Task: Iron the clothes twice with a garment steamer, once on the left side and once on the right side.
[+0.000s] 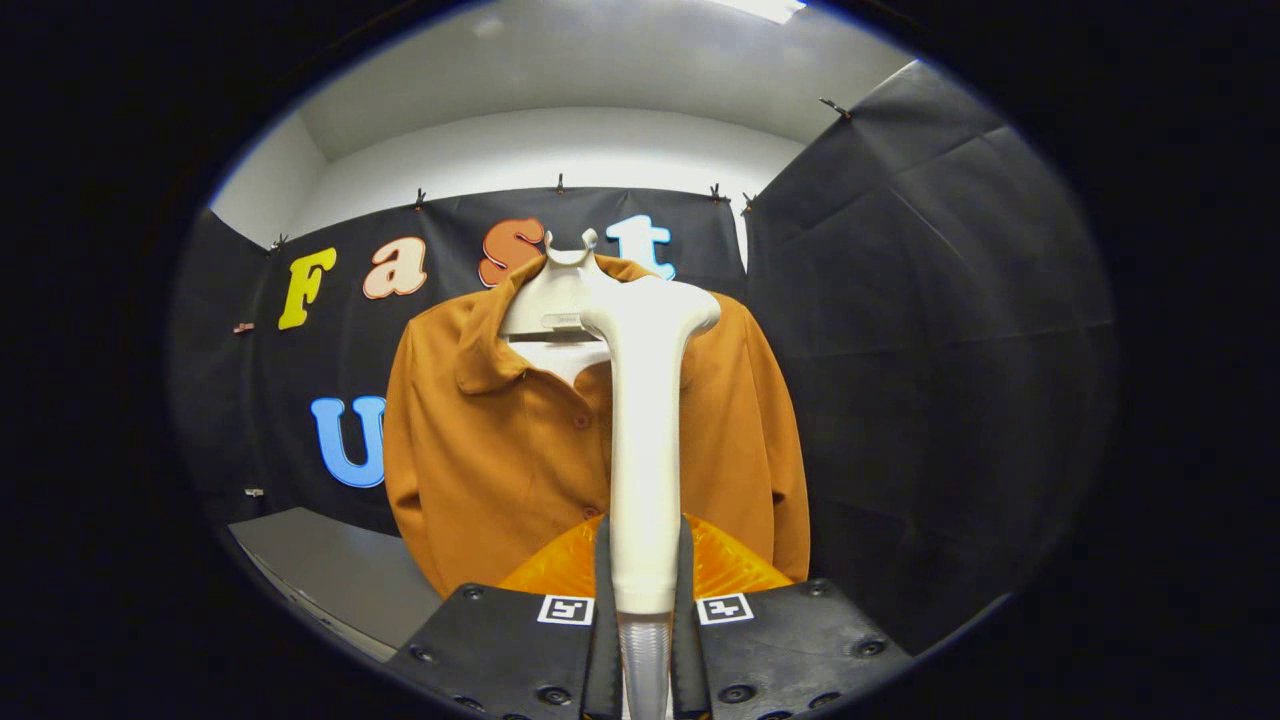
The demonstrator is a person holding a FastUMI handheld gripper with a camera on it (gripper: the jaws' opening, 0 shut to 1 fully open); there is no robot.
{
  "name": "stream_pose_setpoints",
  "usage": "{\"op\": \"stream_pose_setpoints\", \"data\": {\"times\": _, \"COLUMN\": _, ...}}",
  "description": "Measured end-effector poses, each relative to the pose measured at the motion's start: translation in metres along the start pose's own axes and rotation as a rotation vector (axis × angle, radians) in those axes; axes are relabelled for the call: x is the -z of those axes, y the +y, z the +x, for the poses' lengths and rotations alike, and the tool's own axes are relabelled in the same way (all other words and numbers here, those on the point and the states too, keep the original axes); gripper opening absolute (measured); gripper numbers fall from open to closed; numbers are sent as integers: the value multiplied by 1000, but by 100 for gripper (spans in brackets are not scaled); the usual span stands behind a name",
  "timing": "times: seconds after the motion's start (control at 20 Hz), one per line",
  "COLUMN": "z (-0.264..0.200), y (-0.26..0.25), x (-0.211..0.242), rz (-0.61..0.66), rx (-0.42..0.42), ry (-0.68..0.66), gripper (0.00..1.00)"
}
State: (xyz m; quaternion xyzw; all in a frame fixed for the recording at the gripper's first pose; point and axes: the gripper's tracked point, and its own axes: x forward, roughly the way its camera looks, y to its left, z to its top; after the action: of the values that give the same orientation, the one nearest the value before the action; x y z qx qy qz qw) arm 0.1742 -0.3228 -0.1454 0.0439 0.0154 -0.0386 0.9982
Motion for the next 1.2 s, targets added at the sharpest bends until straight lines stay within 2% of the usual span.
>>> {"op": "stream_pose_setpoints", "data": {"times": 0.4, "z": 0, "y": -11, "x": 44, "rz": 5, "rx": -20, "ry": 30, "gripper": 23}}
{"op": "stream_pose_setpoints", "data": {"times": 1.2, "z": -48, "y": -30, "x": 180, "rz": 8, "rx": 30, "ry": 287, "gripper": 23}}
